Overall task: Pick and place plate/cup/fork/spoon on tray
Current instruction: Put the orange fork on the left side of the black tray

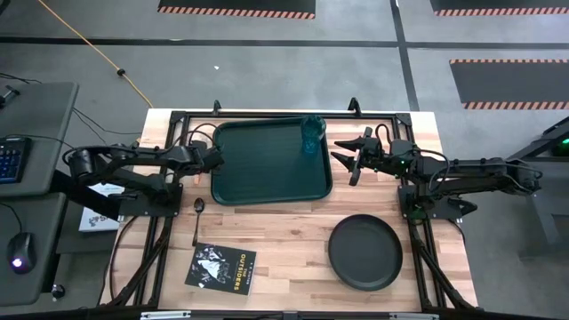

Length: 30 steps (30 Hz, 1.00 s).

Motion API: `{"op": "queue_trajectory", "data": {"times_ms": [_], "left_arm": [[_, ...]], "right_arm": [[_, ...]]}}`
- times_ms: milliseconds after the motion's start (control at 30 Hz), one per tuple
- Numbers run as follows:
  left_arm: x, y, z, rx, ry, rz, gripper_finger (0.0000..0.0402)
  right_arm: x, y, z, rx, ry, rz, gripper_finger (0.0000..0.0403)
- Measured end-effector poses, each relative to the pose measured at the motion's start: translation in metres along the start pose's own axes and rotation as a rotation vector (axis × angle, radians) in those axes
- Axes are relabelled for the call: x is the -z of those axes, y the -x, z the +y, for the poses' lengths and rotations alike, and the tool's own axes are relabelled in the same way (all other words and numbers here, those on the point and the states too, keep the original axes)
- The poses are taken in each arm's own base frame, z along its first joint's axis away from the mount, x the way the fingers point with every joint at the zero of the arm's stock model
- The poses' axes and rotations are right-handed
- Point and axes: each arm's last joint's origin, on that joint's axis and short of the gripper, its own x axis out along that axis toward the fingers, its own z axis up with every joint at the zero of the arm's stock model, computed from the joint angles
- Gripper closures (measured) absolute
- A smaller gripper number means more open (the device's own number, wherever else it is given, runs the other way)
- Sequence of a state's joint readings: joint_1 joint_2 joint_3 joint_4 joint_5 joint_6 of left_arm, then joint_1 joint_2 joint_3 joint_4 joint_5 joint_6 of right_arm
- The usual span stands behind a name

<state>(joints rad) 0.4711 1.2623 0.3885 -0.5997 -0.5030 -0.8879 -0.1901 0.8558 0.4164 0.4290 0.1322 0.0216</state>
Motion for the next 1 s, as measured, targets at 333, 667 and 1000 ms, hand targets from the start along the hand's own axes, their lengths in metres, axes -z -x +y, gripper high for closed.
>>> {"op": "queue_trajectory", "data": {"times_ms": [333,667,1000], "left_arm": [[-0.002,0.002,-0.001,0.004,-0.06,-0.008,0.0357],[-0.008,0.015,0.008,-0.07,-0.065,-0.069,0.0356],[-0.01,0.046,0.017,0.096,-0.011,-0.233,0.035]], "right_arm": [[0.0,0.0,0.0,0.0,0.0,0.0,0.0237],[0.001,0.0,0.0,0.0,0.001,0.007,0.0237],[0.001,0.0,0.0,0.0,0.001,0.007,0.0237]]}}
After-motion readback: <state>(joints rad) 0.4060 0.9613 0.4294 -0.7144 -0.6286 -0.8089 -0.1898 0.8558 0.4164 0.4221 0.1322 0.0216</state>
